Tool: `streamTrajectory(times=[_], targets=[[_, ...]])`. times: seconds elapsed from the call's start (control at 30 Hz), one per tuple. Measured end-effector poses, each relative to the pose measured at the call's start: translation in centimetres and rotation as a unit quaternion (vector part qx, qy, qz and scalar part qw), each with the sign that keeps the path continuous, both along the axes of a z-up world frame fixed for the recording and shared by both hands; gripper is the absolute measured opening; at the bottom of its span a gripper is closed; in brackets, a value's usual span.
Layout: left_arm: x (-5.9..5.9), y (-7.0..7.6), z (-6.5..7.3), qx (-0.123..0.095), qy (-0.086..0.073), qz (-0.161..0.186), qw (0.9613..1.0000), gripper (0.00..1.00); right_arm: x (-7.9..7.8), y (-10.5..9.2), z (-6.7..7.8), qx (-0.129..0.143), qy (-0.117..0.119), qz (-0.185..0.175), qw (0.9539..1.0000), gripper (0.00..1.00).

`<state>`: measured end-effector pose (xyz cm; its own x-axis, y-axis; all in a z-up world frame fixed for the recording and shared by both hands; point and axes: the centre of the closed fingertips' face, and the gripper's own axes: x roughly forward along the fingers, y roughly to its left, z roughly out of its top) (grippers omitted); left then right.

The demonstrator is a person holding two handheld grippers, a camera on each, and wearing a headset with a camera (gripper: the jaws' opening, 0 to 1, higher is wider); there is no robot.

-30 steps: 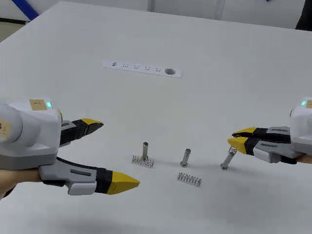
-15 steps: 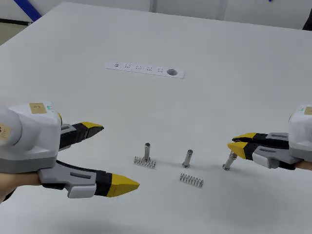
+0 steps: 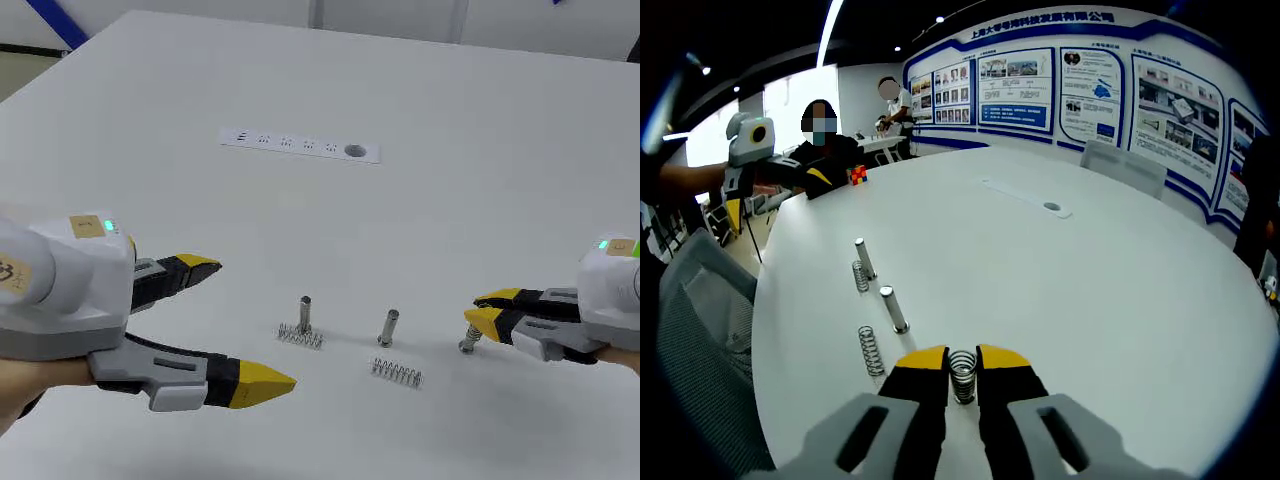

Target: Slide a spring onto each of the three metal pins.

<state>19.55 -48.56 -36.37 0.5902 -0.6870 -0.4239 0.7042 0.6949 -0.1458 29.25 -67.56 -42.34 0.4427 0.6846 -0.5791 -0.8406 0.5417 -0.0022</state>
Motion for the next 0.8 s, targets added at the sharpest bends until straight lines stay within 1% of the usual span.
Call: streamTrajectory(times=[0.23,0.3,0.33,0.43,0.6,0.67,0.8], targets=[[-0.1,0.3,0.0,-0.003,0.002,0.005,1.0000,0.97,0.1,-0.2,-1.1,-0.016,0.006,0.003,0.9999,0.12],[-0.3,0.3,-0.1,-0.004,0.003,0.005,1.0000,0.97,0.0,-0.2,-1.6,-0.026,0.007,0.003,0.9996,0.12],[-0.3,0.3,-0.2,-0.001,0.004,0.004,1.0000,0.97,0.0,-0.3,-1.8,-0.031,0.008,0.005,0.9995,0.12],[-0.4,0.4,-0.4,0.006,0.004,0.003,1.0000,0.97,-0.1,-0.2,-1.8,-0.034,0.008,0.006,0.9994,0.12],[-0.4,0.3,-0.2,0.000,0.004,0.003,1.0000,0.97,0.0,-0.5,-2.1,-0.041,0.013,0.005,0.9991,0.12],[-0.4,0.1,0.0,-0.001,0.000,0.002,1.0000,0.97,0.0,-0.7,-2.2,-0.047,0.012,0.004,0.9988,0.12],[-0.4,-0.1,0.2,-0.001,-0.003,-0.001,1.0000,0.97,-0.1,-0.8,-2.1,-0.048,0.016,0.005,0.9987,0.13]])
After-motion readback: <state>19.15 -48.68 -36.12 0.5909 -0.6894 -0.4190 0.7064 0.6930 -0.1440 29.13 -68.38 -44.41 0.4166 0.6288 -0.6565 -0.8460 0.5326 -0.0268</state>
